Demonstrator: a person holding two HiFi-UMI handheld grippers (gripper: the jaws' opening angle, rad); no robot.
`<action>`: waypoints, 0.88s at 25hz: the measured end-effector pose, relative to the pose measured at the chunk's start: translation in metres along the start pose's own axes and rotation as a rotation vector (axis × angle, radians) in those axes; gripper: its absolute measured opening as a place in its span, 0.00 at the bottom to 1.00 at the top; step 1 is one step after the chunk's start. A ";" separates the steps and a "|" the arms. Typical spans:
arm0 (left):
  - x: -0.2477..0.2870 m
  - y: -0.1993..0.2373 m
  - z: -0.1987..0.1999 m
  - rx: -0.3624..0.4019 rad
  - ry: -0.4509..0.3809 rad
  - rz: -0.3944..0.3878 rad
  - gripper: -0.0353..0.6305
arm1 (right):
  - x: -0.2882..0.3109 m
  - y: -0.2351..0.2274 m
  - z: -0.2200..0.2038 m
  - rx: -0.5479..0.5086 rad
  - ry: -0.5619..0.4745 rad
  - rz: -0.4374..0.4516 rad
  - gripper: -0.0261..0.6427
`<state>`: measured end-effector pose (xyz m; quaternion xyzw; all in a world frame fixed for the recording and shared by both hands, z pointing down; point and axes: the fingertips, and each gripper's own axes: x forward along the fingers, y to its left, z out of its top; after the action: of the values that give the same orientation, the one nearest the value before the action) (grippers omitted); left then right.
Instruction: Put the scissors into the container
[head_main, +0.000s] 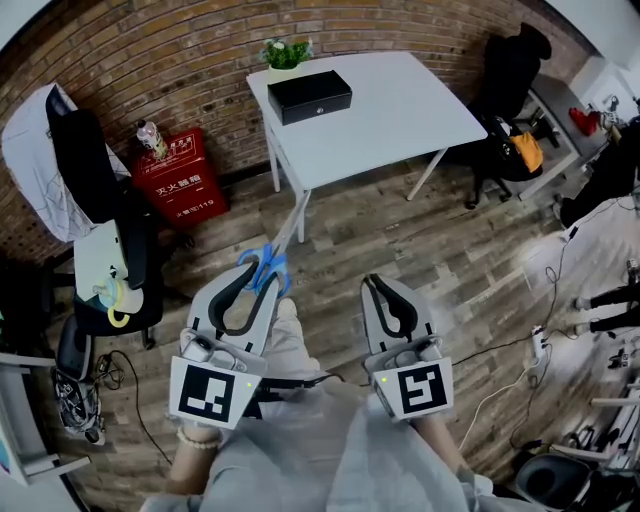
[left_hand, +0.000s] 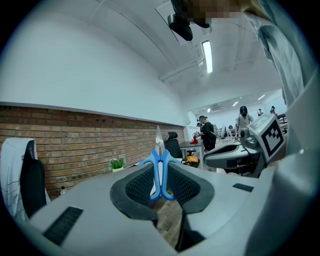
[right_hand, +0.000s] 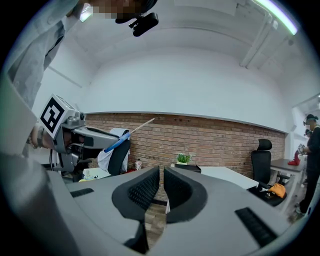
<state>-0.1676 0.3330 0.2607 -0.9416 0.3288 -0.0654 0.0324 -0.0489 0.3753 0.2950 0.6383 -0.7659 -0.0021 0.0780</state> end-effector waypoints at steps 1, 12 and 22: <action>0.003 0.000 0.001 0.002 -0.003 -0.002 0.20 | 0.001 -0.002 -0.002 0.000 0.008 -0.002 0.12; 0.046 0.025 0.000 -0.004 -0.018 -0.006 0.20 | 0.043 -0.030 0.001 -0.007 -0.015 -0.018 0.12; 0.112 0.075 -0.002 -0.025 -0.012 -0.021 0.20 | 0.114 -0.061 0.008 -0.010 -0.014 -0.032 0.12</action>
<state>-0.1272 0.2049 0.2662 -0.9458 0.3193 -0.0557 0.0217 -0.0101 0.2515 0.2941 0.6498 -0.7562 -0.0118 0.0760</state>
